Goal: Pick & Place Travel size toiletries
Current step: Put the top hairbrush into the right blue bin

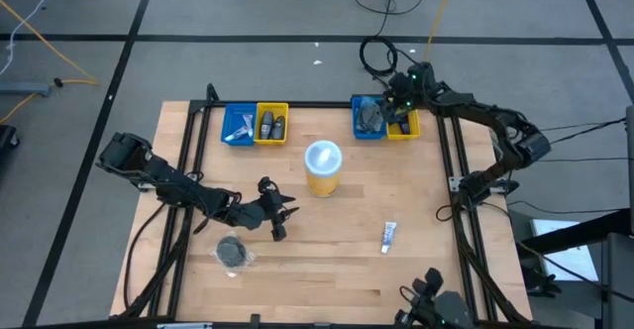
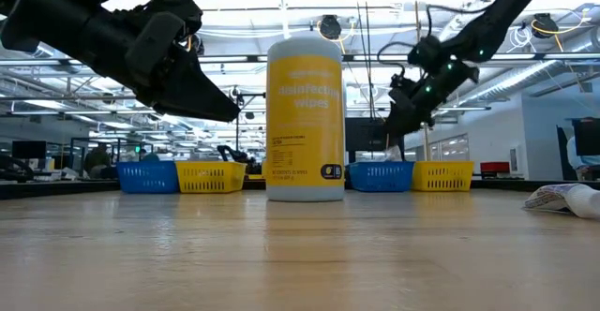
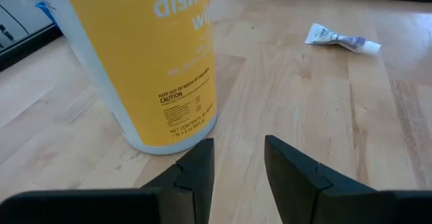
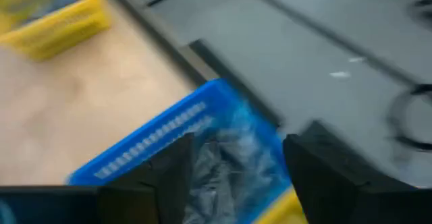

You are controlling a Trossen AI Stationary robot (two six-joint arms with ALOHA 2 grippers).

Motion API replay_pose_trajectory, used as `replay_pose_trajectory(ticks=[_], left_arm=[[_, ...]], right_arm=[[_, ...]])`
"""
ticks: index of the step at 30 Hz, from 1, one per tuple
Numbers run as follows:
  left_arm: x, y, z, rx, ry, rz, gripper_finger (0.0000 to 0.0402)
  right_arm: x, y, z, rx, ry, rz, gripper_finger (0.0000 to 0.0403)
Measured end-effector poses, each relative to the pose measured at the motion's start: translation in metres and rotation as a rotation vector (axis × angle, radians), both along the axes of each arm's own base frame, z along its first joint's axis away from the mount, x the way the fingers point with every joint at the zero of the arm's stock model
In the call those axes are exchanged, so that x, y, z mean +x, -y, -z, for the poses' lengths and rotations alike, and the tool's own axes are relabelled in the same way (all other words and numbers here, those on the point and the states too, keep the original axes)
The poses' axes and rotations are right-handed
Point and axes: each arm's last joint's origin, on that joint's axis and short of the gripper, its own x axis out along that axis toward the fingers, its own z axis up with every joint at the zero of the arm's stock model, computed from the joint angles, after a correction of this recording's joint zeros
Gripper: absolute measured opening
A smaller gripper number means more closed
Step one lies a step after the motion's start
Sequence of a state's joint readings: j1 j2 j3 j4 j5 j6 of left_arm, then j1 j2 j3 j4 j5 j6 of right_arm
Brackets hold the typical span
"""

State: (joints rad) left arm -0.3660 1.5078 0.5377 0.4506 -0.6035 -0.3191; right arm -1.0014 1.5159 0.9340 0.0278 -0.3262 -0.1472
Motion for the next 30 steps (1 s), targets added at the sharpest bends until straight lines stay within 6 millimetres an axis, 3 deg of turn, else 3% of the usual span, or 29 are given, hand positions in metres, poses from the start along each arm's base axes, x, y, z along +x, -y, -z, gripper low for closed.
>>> replay_pose_trajectory(ticks=[3,6,11,17,24,30], left_arm=[[0.0,-0.001,0.0,0.0,0.0,-0.002,0.0127],[0.001,-0.003,0.0,0.0,0.0,-0.012,0.0127],[0.003,-0.009,0.0,-0.005,0.001,-0.037,0.0127],[0.003,-0.011,0.0,-0.028,0.007,-0.055,0.0127],[0.003,-0.011,0.0,-0.044,0.012,-0.062,0.0127],[0.003,-0.011,0.0,-0.048,0.013,-0.063,0.0127]], right_arm=[[0.004,-0.01,-0.011,-0.05,-0.039,0.034,0.0229],[0.014,-0.024,-0.008,-0.021,-0.084,-0.018,0.0207],[0.033,-0.036,0.009,-0.054,-0.26,0.093,0.0119],[0.043,-0.033,0.033,-0.064,-0.375,0.163,0.0013],[0.049,-0.028,0.049,-0.057,-0.388,0.121,0.002],[0.052,-0.026,0.048,-0.085,-0.359,0.101,0.0013]])
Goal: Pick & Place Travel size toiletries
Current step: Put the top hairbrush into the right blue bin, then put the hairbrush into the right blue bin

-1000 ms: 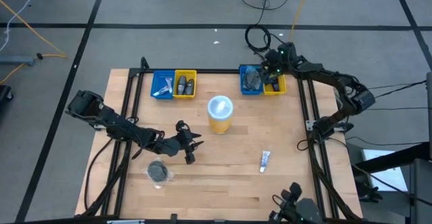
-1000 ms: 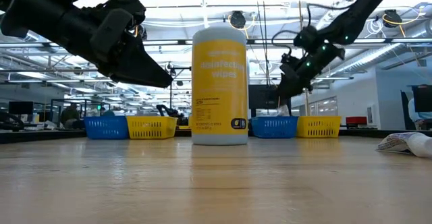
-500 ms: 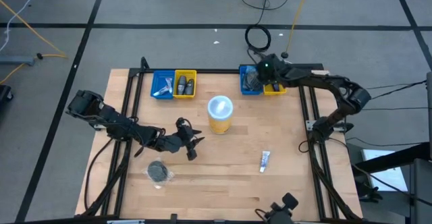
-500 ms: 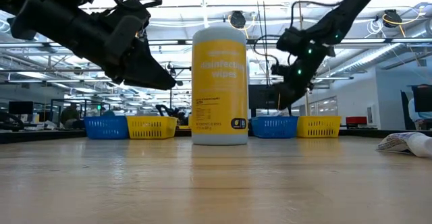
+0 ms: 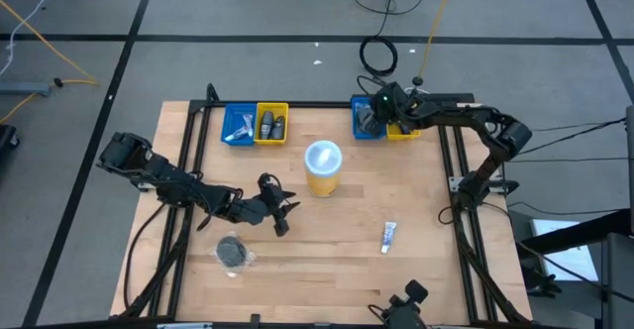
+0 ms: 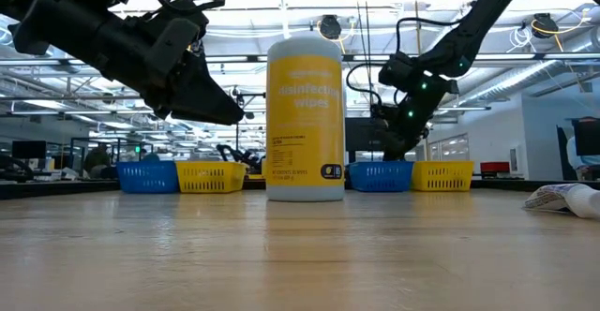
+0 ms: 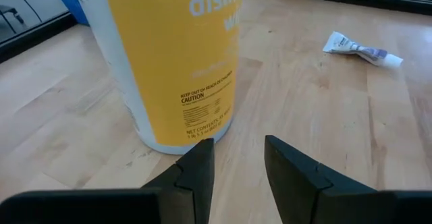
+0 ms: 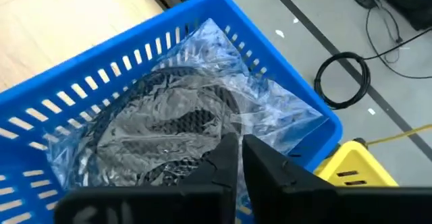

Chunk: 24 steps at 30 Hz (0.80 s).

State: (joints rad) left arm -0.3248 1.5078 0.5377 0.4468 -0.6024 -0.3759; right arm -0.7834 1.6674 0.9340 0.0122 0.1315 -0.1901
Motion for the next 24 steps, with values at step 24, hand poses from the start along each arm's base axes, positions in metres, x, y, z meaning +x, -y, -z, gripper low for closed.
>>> replay_pose_trajectory(ticks=[24], left_arm=[[-0.002,0.006,0.0,0.024,-0.009,0.035,0.0127]], right_arm=[[-0.038,-0.231,-0.016,-0.09,0.375,-0.516,0.0]])
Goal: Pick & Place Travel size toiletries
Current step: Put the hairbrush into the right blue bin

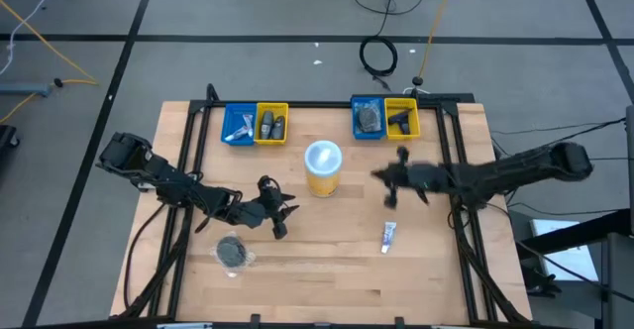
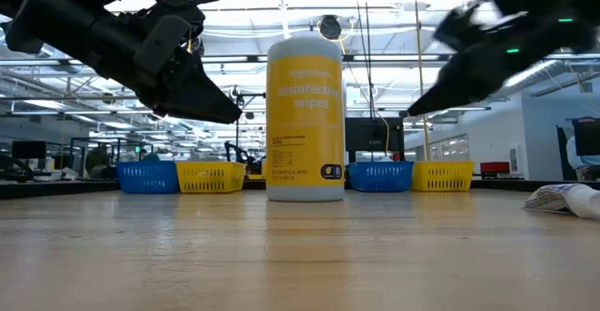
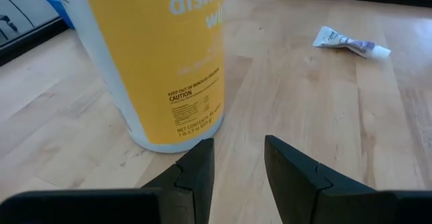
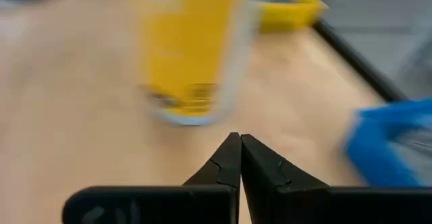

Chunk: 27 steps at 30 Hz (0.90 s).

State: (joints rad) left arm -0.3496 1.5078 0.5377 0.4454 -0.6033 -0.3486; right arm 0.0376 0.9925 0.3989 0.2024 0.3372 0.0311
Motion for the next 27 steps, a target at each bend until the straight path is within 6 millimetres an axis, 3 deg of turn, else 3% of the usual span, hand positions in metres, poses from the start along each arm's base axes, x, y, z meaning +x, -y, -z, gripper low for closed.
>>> replay_pose_trajectory(ticks=[6,11,18,22,27], left_arm=[[0.0,0.002,0.0,0.018,-0.005,0.029,0.0127],[-0.007,0.018,0.001,0.112,-0.127,0.146,0.0127],[-0.025,0.051,-0.031,0.156,-0.551,0.166,0.0127],[-0.039,0.061,-0.048,0.01,-0.729,0.123,0.0127],[-0.057,0.082,-0.04,-0.236,-0.824,0.179,0.0127]], right_arm=[[-0.014,-0.057,0.02,0.034,0.184,-0.234,0.0],[-0.014,-0.082,0.03,0.016,0.22,-0.27,0.0],[-0.007,-0.087,0.045,-0.024,0.188,-0.263,0.0],[-0.005,-0.084,0.048,-0.028,0.179,-0.249,0.0],[-0.004,-0.081,0.047,-0.027,0.185,-0.23,0.0]])
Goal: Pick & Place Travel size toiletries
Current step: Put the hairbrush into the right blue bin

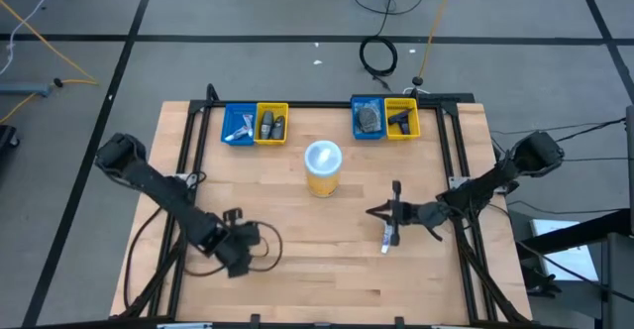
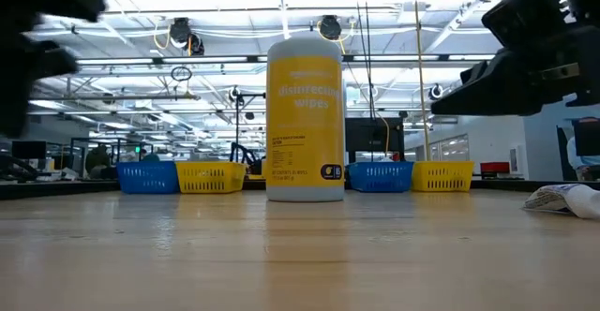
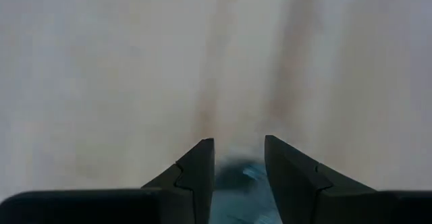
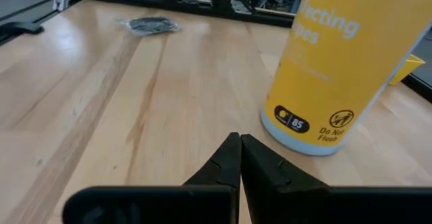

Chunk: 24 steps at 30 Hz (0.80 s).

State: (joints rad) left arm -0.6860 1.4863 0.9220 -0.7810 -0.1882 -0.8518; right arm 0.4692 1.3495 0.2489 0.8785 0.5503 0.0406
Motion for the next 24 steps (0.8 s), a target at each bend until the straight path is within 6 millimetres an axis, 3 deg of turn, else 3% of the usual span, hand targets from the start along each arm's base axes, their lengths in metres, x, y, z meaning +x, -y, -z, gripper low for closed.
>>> replay_pose_trajectory(ticks=[6,10,15,19,24], left_arm=[[-0.01,0.028,0.013,-0.153,0.14,0.093,0.0167],[-0.018,0.037,0.024,-0.096,0.281,0.126,0.0225],[-0.019,0.036,0.047,0.012,0.236,0.122,0.0279],[-0.015,0.038,0.062,-0.019,0.151,0.099,0.0279],[-0.016,0.032,0.065,0.036,0.003,-0.001,0.0233]], right_arm=[[0.002,0.003,-0.001,0.008,0.014,0.017,0.0],[0.002,0.003,-0.002,0.013,0.023,0.019,0.0],[0.002,0.003,-0.003,0.016,0.031,0.018,0.0],[0.002,0.003,-0.003,0.01,0.033,0.016,0.0],[0.002,0.003,-0.003,0.006,0.033,0.016,0.0]])
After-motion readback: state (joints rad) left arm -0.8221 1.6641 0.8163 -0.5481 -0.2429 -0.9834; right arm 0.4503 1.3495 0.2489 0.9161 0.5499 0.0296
